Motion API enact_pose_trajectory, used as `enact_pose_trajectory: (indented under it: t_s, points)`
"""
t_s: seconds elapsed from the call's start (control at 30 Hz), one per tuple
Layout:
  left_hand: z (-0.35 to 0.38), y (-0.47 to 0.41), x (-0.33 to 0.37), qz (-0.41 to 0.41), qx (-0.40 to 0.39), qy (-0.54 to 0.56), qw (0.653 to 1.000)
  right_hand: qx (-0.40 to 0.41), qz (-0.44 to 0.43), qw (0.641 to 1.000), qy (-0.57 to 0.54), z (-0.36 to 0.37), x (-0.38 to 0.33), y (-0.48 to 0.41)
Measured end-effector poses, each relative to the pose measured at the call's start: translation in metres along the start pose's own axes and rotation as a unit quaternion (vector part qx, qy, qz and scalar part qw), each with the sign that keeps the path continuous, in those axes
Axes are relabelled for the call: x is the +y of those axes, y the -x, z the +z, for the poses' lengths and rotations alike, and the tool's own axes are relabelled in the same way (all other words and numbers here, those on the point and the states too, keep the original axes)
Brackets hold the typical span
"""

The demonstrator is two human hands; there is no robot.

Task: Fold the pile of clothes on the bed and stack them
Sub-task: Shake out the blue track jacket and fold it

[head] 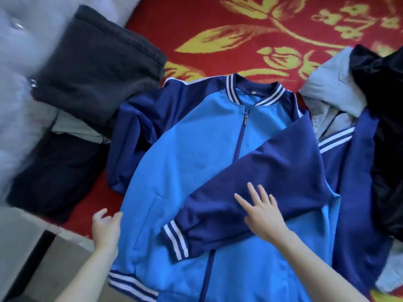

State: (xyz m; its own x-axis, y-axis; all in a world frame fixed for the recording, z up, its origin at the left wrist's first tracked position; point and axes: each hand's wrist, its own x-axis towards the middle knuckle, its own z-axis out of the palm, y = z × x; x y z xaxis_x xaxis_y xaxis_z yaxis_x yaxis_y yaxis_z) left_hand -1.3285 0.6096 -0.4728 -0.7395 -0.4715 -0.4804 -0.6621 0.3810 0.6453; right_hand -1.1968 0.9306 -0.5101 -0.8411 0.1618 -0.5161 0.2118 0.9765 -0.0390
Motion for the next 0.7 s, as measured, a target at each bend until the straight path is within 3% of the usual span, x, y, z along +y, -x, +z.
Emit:
enact_pose_trajectory:
  t_s: [0.1, 0.2, 0.27, 0.4, 0.47, 0.53, 0.63, 0.67, 0.7]
  points:
    - [-0.002, -0.04, 0.024, 0.0, -0.04, -0.01, 0.999, -0.043, -0.044, 0.997, -0.037, -0.006, -0.038, -0.004]
    - [0.007, -0.069, 0.04, 0.004, -0.121, -0.013, 0.993, -0.155, -0.017, 0.985, -0.07, -0.001, -0.049, -0.005]
    - [0.018, -0.077, 0.047, -0.028, -0.155, 0.002, 0.988, -0.177, -0.004, 0.981, -0.078, -0.005, -0.053, -0.006]
    - [0.028, -0.092, 0.049, -0.102, -0.093, 0.095, 0.986, -0.214, 0.014, 0.972, -0.095, -0.008, -0.059, -0.01]
    - [0.019, -0.091, 0.054, -0.095, -0.077, 0.134, 0.983, -0.218, 0.019, 0.97, -0.104, -0.011, -0.058, -0.009]
    - [0.0, -0.088, 0.072, -0.025, -0.03, 0.139, 0.99, -0.224, 0.023, 0.967, -0.12, -0.012, -0.057, -0.01]
    - [-0.05, -0.141, 0.091, 0.157, 0.088, 0.15, 0.972, -0.227, 0.029, 0.963, -0.145, -0.014, -0.057, -0.01]
    - [-0.061, -0.208, 0.054, 0.239, 0.119, 0.078, 0.96, -0.228, 0.032, 0.962, -0.149, -0.015, -0.058, -0.01]
    - [-0.077, -0.251, 0.039, 0.318, 0.1, 0.01, 0.943, -0.23, 0.034, 0.96, -0.154, -0.016, -0.058, -0.01]
